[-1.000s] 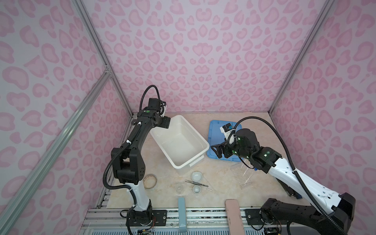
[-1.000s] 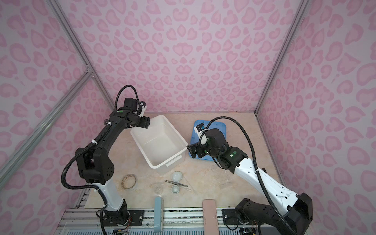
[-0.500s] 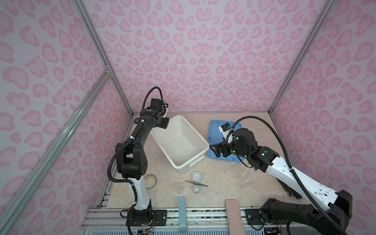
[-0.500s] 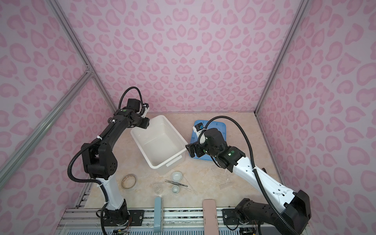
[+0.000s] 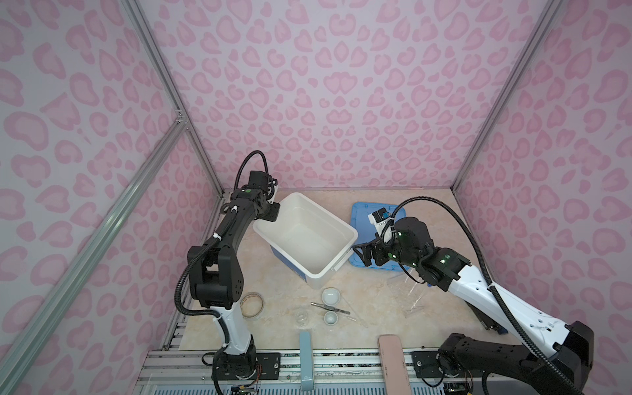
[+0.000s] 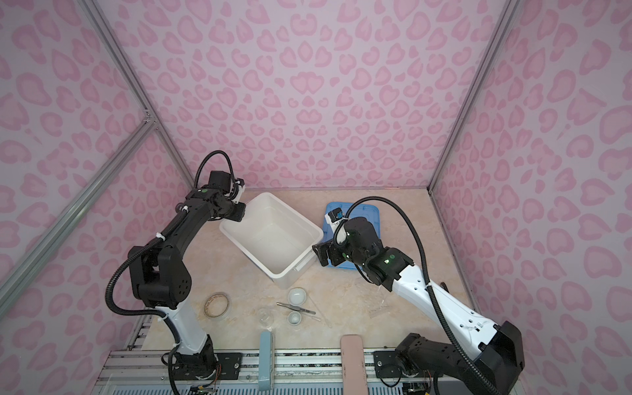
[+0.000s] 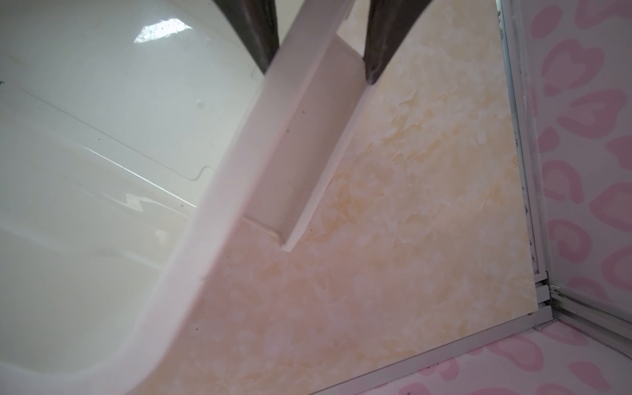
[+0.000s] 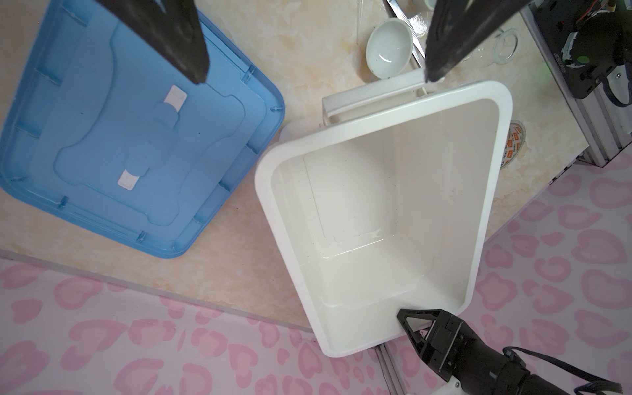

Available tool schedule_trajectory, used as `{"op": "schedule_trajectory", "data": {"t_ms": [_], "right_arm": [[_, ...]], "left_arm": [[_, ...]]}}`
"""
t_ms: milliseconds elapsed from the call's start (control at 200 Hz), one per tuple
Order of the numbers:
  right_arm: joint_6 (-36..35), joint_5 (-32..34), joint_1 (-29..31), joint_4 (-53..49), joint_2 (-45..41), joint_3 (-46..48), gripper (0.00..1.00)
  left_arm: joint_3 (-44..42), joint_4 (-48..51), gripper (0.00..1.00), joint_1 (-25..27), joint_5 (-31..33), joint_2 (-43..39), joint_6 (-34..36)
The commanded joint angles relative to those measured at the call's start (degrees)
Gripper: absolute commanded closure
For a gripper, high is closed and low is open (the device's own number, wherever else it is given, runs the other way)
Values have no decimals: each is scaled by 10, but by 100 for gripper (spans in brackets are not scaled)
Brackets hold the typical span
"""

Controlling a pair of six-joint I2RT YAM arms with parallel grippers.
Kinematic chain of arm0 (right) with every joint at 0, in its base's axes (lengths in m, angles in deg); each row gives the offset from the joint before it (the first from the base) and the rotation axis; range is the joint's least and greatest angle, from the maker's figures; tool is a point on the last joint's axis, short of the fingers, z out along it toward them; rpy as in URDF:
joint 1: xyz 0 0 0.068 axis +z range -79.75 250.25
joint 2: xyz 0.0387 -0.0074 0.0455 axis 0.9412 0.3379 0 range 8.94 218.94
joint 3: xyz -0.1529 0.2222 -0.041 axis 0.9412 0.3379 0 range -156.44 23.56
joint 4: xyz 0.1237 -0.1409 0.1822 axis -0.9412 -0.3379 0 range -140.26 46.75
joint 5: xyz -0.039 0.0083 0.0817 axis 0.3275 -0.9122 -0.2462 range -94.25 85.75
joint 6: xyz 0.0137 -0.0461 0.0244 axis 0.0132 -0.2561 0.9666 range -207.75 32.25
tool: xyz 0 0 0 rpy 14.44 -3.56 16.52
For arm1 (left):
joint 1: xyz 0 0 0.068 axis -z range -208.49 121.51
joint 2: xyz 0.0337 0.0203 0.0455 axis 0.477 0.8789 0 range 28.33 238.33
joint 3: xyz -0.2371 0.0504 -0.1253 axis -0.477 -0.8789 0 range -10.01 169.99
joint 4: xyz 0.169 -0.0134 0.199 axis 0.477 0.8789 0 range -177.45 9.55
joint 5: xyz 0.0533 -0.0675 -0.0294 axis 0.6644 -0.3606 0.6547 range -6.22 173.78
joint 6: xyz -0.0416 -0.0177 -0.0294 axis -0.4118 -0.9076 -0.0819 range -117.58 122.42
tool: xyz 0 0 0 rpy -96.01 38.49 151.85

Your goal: Organize the chemistry lab equipment

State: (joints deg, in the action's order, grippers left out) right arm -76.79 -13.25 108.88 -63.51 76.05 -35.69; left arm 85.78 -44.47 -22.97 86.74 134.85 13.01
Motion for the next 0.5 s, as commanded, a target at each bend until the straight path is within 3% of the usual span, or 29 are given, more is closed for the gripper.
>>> {"op": "schedule_trajectory", "data": {"t_ms": [0, 500], "right_arm": [[4, 0, 1, 21, -3, 6, 2], [4, 3, 1, 14, -17, 11, 2]], "left_arm": [[-12, 11, 69, -5, 12, -19, -20], [-69, 27, 73, -11, -19, -70, -98]]}}
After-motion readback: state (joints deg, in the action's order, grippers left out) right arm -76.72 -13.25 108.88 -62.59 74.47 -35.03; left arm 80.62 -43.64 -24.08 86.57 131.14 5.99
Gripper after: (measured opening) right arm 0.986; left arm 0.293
